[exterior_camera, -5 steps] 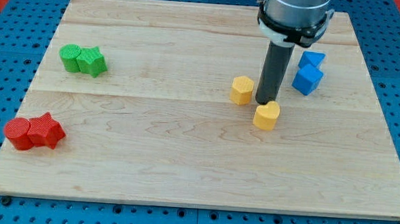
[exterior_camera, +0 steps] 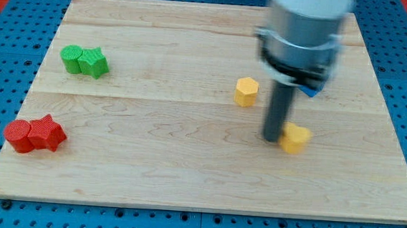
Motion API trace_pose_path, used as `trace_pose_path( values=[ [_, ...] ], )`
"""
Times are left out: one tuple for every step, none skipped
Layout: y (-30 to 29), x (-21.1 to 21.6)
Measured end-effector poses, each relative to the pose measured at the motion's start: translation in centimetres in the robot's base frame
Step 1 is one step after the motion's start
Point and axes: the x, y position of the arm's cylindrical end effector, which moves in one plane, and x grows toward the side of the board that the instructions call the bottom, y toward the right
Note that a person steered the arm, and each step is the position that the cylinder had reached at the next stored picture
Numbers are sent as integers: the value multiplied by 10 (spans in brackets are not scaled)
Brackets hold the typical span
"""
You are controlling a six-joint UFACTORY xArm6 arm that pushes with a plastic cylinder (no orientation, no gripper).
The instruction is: Push the yellow heart to the bottom right
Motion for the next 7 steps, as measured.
trace_pose_path(
  values=[
    [-2,-1],
    [-22,-1],
    [-22,-1],
    [-22,-5],
    [-22,-9],
    [-21,-16],
    [27,-18]
  ],
)
